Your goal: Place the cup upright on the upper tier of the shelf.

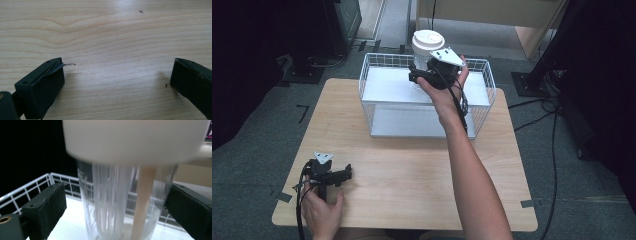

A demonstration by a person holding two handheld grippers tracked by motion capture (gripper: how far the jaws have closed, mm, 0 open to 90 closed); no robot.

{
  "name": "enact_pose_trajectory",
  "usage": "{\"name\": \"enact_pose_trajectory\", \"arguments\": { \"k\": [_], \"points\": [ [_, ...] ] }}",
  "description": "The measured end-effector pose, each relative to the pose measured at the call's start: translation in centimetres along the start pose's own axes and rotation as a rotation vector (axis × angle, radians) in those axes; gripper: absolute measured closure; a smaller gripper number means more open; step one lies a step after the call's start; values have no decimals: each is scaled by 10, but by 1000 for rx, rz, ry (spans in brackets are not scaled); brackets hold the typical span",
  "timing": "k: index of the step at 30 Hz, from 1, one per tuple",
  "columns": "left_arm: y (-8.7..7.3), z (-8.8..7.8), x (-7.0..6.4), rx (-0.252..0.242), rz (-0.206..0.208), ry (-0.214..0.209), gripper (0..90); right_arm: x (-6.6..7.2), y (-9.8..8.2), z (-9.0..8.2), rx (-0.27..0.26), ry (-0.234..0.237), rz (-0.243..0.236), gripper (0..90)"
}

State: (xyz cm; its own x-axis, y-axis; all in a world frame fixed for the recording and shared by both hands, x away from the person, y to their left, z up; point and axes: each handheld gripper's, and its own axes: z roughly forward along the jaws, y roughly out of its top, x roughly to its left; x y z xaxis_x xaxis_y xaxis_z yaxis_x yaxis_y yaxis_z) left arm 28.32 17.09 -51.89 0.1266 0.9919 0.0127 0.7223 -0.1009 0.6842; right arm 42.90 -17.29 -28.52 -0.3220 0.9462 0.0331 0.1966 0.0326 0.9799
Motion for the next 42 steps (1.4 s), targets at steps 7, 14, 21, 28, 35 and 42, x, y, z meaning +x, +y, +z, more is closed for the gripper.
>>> {"name": "enact_pose_trajectory", "arguments": {
  "k": [7,14,21,28,35,42],
  "points": [
    [0,0,0,-3,-2,1,0,-5,-16,-11,23,18,-2,42],
    [0,0,0,-2,0,1,0,-12,-35,-25,39,36,-12,41],
    [0,0,0,-2,0,1,0,-19,-54,-45,36,56,-26,41],
    [0,0,0,-2,-1,1,0,-27,-70,-61,36,54,-33,42],
    [0,0,0,-1,1,1,0,-31,-84,-74,38,58,-63,42],
    [0,0,0,0,1,0,0,-34,-99,-86,53,64,-78,42]
  ]
}}
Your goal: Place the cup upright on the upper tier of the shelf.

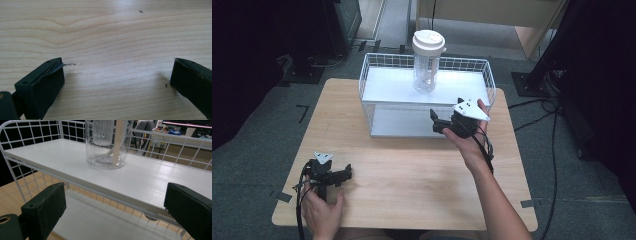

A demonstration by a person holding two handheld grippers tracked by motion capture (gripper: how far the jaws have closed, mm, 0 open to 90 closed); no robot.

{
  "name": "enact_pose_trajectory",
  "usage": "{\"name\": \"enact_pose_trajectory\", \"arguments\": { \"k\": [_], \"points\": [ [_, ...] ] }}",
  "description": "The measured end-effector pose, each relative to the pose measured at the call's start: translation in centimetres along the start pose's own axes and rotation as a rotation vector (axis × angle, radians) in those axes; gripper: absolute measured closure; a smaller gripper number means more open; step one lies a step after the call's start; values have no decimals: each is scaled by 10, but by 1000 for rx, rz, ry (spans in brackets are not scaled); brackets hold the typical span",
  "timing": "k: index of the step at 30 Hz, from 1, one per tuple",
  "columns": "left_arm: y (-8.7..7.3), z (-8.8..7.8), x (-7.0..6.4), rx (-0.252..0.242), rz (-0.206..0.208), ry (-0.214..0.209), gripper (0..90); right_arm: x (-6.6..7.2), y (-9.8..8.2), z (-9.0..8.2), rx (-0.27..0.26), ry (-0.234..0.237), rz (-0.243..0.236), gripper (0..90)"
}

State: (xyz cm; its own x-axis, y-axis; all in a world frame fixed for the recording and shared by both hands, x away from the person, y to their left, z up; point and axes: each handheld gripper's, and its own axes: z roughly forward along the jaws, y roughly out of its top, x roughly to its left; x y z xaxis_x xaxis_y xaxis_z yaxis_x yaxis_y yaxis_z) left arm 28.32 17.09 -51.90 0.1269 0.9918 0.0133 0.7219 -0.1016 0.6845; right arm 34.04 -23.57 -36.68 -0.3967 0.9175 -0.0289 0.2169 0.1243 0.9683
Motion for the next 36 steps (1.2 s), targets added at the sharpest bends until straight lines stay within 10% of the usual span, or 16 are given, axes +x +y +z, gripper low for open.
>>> {"name": "enact_pose_trajectory", "arguments": {
  "k": [36],
  "points": [
    [0,0,0,1,0,0,0,-38,-86,-45,96,-65,52,42]
  ]
}}
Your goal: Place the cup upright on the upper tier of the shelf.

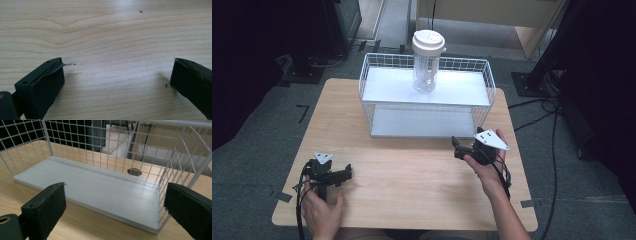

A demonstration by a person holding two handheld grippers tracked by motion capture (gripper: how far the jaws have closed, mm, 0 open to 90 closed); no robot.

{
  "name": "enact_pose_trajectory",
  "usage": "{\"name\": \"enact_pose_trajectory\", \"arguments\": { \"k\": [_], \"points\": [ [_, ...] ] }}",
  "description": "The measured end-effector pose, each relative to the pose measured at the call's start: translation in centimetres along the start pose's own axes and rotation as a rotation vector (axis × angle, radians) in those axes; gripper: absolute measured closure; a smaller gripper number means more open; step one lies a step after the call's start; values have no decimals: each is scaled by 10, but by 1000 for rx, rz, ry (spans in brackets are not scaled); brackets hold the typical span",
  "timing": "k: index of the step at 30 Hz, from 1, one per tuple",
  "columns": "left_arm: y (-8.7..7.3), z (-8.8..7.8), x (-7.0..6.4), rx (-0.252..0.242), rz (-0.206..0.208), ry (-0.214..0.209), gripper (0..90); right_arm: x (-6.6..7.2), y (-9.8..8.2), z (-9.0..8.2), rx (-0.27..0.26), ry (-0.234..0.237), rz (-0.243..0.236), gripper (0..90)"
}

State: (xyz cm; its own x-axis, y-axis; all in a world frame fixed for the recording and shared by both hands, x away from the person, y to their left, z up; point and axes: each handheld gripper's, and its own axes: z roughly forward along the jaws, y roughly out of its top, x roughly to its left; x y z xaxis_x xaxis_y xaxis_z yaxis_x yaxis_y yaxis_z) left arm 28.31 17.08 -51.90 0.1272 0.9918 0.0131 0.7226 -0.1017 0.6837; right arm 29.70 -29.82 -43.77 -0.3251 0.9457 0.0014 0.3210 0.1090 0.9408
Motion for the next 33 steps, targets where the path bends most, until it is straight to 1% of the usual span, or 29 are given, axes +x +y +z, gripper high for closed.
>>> {"name": "enact_pose_trajectory", "arguments": {
  "k": [6,8,18,23,33],
  "points": [
    [0,0,0,1,0,0,0,-9,-15,-4,20,-18,16,42],
    [0,0,0,1,0,0,0,-13,-22,-7,33,-26,29,42],
    [0,0,0,1,0,0,0,-24,-38,-14,64,-63,36,42],
    [0,0,0,1,0,0,0,-29,-46,-20,80,-71,38,42],
    [0,0,0,0,-1,0,0,-42,-68,-33,119,-102,55,42]
  ]
}}
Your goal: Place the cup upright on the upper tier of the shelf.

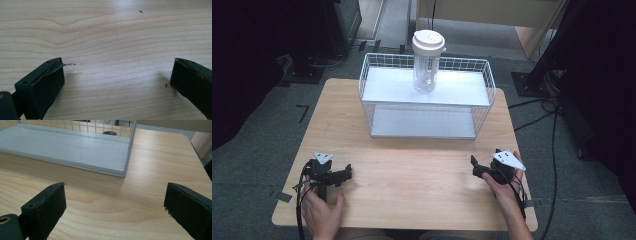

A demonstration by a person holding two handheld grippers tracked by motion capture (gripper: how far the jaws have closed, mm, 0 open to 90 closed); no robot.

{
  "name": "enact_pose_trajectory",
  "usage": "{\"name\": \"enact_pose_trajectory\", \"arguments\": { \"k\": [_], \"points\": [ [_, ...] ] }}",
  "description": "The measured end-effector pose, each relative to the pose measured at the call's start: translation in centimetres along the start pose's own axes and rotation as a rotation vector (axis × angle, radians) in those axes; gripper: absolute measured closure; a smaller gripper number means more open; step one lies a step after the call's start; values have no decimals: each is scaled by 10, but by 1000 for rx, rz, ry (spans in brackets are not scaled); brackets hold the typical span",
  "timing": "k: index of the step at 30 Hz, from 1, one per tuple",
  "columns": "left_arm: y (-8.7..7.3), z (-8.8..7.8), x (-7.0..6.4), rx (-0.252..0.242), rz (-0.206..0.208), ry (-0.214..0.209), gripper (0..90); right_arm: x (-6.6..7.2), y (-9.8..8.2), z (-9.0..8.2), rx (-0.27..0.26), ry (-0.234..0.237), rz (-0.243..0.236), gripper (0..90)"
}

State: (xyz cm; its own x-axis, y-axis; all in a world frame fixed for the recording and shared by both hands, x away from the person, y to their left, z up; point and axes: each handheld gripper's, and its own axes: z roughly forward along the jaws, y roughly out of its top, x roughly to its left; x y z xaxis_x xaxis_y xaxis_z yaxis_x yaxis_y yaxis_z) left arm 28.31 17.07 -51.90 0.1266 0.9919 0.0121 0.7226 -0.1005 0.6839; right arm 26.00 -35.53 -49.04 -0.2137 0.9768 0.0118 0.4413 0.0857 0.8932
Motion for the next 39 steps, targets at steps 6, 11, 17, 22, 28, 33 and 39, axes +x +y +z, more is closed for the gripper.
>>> {"name": "enact_pose_trajectory", "arguments": {
  "k": [6,11,17,22,28,33,39],
  "points": [
    [0,0,0,0,0,0,0,-9,-12,-6,22,-22,10,42],
    [0,0,0,0,-1,0,0,-16,-20,-11,42,-41,14,42],
    [0,0,0,0,0,0,0,-24,-29,-17,58,-63,16,42],
    [0,0,0,0,-1,0,0,-29,-37,-20,87,-73,24,42],
    [0,0,0,0,0,0,0,-36,-46,-25,113,-85,41,42],
    [0,0,0,0,0,0,0,-39,-50,-31,159,-122,49,42],
    [0,0,0,0,0,0,0,-38,-55,-35,245,-160,7,42]
  ]
}}
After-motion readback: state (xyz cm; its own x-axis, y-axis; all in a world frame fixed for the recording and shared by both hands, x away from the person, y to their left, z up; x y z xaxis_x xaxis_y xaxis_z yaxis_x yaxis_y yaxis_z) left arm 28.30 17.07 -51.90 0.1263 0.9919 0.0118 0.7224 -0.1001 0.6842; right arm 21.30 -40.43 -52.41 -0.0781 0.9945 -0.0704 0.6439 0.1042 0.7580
